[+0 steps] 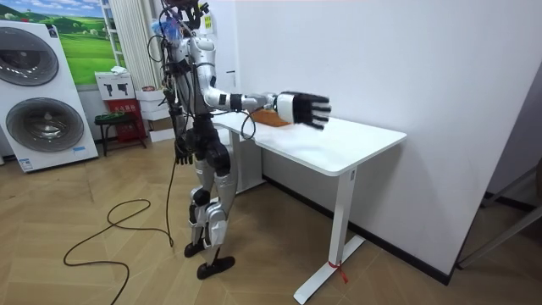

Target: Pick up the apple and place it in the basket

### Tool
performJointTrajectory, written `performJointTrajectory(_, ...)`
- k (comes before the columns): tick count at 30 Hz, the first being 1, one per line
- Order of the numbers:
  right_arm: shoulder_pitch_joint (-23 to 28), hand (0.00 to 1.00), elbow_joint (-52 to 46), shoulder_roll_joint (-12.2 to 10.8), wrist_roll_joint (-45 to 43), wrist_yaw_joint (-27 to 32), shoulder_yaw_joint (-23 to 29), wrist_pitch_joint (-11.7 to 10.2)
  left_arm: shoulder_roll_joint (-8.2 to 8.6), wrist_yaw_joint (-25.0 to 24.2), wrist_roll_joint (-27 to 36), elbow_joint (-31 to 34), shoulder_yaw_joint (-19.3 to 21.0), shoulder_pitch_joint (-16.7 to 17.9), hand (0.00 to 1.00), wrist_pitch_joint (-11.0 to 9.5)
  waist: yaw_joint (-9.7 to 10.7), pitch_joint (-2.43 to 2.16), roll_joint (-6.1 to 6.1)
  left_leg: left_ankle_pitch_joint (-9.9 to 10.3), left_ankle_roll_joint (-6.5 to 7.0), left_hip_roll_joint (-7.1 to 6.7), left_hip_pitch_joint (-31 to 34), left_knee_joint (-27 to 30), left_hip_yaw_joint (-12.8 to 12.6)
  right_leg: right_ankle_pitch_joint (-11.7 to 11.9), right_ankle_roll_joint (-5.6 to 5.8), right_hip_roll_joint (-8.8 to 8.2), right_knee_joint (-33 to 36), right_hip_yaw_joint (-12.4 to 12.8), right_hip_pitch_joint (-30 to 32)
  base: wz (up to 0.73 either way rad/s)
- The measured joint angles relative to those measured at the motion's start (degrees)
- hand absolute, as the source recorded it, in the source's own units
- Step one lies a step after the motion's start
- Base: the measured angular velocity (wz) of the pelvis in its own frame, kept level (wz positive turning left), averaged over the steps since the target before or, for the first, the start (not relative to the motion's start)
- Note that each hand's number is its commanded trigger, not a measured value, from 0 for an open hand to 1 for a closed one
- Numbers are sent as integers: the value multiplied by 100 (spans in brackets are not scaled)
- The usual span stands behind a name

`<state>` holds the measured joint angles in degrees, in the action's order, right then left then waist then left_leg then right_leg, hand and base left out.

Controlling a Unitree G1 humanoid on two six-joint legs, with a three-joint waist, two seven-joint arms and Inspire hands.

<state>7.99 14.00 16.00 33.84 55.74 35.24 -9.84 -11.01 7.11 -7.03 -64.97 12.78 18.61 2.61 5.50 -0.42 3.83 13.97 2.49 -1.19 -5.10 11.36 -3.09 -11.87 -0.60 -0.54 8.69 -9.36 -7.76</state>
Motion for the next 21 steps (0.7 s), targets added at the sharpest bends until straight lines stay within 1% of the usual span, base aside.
performJointTrajectory(1, 145, 0, 312, -1, 344, -10, 49, -9, 0, 2, -2, 45, 67, 5, 0, 14, 39, -4, -19, 0, 0, 3, 4, 14, 0, 0, 0, 0, 7, -10, -2, 0)
performJointTrajectory(2, 207, 0, 540, 0, 511, -41, 78, -8, -1, 3, -4, 87, 89, 6, 0, 34, 52, -5, -20, 0, 0, 7, 19, 35, -3, 0, 0, 0, 10, -6, 0, 0)
performJointTrajectory(3, 307, 0, 1029, -1, 936, -158, 140, -6, 12, 2, 2, 158, 119, 1, 0, 49, 70, -14, -27, 0, 0, 36, 64, 55, -5, 0, 0, -4, 11, -8, 23, 0)
performJointTrajectory(4, 387, 0, 1572, -6, 1396, -281, 158, 1, 33, -7, 4, 233, 152, -1, 0, 64, 74, -16, -29, 0, 0, 37, 96, 64, -8, 0, -1, -3, 25, 5, 59, 0)
performJointTrajectory(5, 449, 0, 2119, -31, 1667, -396, 157, 41, 57, -10, 1, 266, 169, -15, 0, 71, 75, -17, -42, 0, 0, 37, 135, 78, -2, 0, -1, -7, 51, 9, 92, 0)
performJointTrajectory(6, 471, 0, 2391, -40, 1753, -451, 144, 76, 70, -12, 5, 268, 169, -23, 0, 73, 66, -15, -55, 1, 0, 37, 143, 85, -1, -1, -2, -9, 71, 8, 101, 0)
performJointTrajectory(7, 502, 0, 2931, -71, 1911, -560, 141, 142, 93, -21, -1, 267, 173, -24, 0, 74, 60, -21, -73, 1, 1, 37, 139, 85, -5, -3, -2, -12, 112, 12, 115, 0)
performJointTrajectory(8, 533, 0, 3112, -117, 1958, -609, 144, 183, 99, -36, -10, 268, 179, -25, 0, 73, 46, -22, -73, 1, 1, 35, 134, 80, -14, -4, -2, -11, 115, 24, 117, -6)
performJointTrajectory(9, 588, 0, 3353, -248, 1952, -693, 133, 250, 105, -77, -58, 263, 184, -14, 0, 83, 30, -17, -81, 0, 1, 36, 136, 84, -19, -7, -6, 0, 117, 73, 123, -7)
performJointTrajectory(10, 623, 0, 3723, -322, 1812, -842, 1, 287, 110, -157, -112, 262, 195, -3, 0, 111, 24, -16, -79, 0, 1, 39, 140, 95, -30, -7, -6, 1, 121, 85, 128, -6)
performJointTrajectory(11, 639, 0, 3923, -337, 1736, -927, -103, 337, 119, -179, -123, 262, 195, -3, 0, 118, 23, -15, -75, 0, 1, 37, 142, 95, -31, -7, -7, -2, 125, 87, 133, 0)
performJointTrajectory(12, 645, 0, 4272, -347, 1610, -1126, -342, 449, 135, -235, -188, 262, 186, -14, 0, 132, 21, -10, -69, -1, 4, 33, 151, 95, -29, -9, -7, -9, 125, 92, 149, 0)
performJointTrajectory(13, 649, 0, 4615, -364, 1255, -1352, -658, 553, 135, -324, -267, 262, 155, -19, 0, 177, -6, -2, -80, -2, 6, 35, 160, 115, -58, -8, -6, -6, 131, 126, 174, -7)
performJointTrajectory(14, 659, 0, 4770, -374, 1046, -1476, -849, 625, 134, -363, -267, 262, 150, -31, 0, 207, -56, 1, -82, -2, 6, 43, 153, 116, -105, -8, -7, -2, 140, 158, 197, -22)
performJointTrajectory(15, 648, 0, 5041, -389, 715, -1703, -1236, 756, 130, -406, -264, 251, 128, -42, 0, 228, -155, 2, -77, -2, 6, 53, 139, 115, -140, -7, -6, 11, 156, 228, 195, -25)
performJointTrajectory(16, 631, 0, 5217, -423, 348, -1948, -1506, 899, 130, -424, -270, 198, 132, -81, 0, 239, -240, 16, -67, -2, 7, 52, 121, 112, -161, -8, -6, 18, 196, 285, 211, -22)
performJointTrajectory(17, 625, 0, 5310, -439, 140, -2076, -1629, 953, 130, -431, -269, 181, 131, -102, 0, 256, -285, 17, -64, -2, 7, 48, 116, 113, -170, -8, -6, 17, 198, 296, 215, -7)
performJointTrajectory(19, 602, 0, 5605, -467, -373, -2624, -2070, 1136, 131, -442, -268, 183, 45, -119, 0, 338, -408, 27, -54, 4, 16, 48, 83, 123, -168, -7, -4, 13, 183, 291, 208, 0)
performJointTrajectory(20, 593, 0, 5640, -484, -484, -2762, -2153, 1172, 136, -445, -268, 182, 27, -122, 0, 356, -436, 29, -57, 7, 20, 47, 81, 121, -166, -7, -4, 13, 180, 291, 203, 0)
performJointTrajectory(21, 517, 0, 5758, -501, -784, -3027, -2337, 1268, 150, -447, -268, 167, 1, -122, 0, 383, -461, 34, -67, 12, 25, 46, 81, 121, -159, -8, -2, 9, 168, 272, 194, 5)
